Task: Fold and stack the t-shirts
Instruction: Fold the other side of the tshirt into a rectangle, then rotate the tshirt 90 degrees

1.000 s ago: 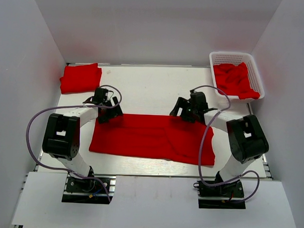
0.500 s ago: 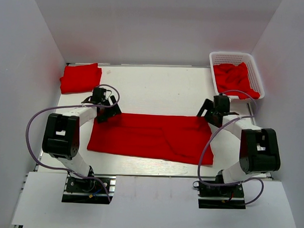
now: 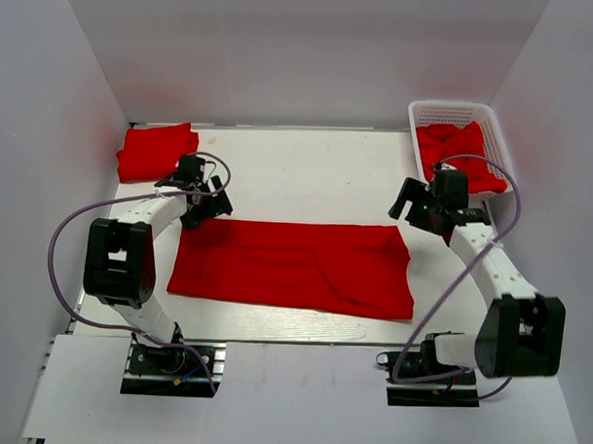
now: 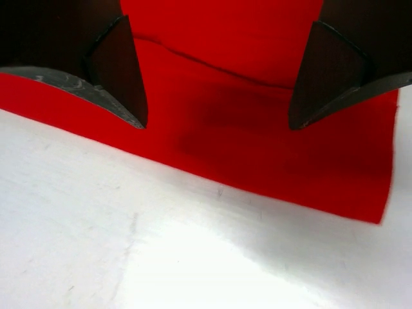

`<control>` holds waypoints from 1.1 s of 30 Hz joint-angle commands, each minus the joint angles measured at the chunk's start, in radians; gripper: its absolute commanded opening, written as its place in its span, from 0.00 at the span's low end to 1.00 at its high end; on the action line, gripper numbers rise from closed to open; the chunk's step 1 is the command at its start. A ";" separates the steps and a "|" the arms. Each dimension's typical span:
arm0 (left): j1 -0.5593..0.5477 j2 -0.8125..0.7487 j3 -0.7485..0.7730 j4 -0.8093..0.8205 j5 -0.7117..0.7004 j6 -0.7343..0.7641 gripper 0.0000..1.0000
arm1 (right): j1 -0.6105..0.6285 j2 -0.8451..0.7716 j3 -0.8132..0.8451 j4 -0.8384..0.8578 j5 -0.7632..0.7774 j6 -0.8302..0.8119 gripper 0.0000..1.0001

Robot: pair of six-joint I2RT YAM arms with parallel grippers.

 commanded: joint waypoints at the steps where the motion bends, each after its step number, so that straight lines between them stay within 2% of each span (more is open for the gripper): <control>1: -0.005 -0.059 0.098 -0.109 -0.058 0.041 1.00 | 0.023 -0.092 0.022 -0.124 -0.114 -0.038 0.90; 3: -0.014 -0.050 0.126 -0.188 -0.078 0.041 1.00 | 0.041 -0.145 -0.007 -0.143 -0.157 -0.032 0.90; 9: -0.060 -0.050 0.109 -0.229 -0.038 0.061 1.00 | 0.142 -0.162 -0.110 -0.153 -0.218 0.001 0.90; 16: -0.120 -0.050 -0.015 -0.210 -0.038 0.038 1.00 | 0.227 -0.014 -0.197 -0.064 -0.185 0.084 0.90; 19: -0.138 -0.039 -0.096 -0.186 -0.047 0.024 1.00 | 0.217 0.051 -0.207 0.006 -0.262 0.112 0.90; 21: -0.147 -0.030 -0.168 -0.186 -0.047 0.003 1.00 | 0.222 0.127 -0.170 0.034 -0.260 0.116 0.90; 23: -0.160 -0.042 -0.236 -0.186 -0.070 -0.012 1.00 | 0.216 0.233 -0.104 0.013 -0.189 0.130 0.90; 27: -0.195 -0.056 -0.276 -0.232 -0.092 -0.061 1.00 | 0.214 0.406 0.060 -0.066 -0.102 0.112 0.90; 31: -0.273 -0.016 -0.259 -0.250 -0.045 -0.085 1.00 | 0.216 0.612 0.310 -0.113 -0.059 0.093 0.90; 32: -0.290 -0.005 -0.226 -0.250 -0.034 -0.085 1.00 | 0.211 0.646 0.404 -0.125 -0.065 0.075 0.90; 33: -0.325 0.009 -0.206 -0.277 -0.022 -0.085 1.00 | 0.213 0.754 0.519 -0.149 -0.070 0.069 0.90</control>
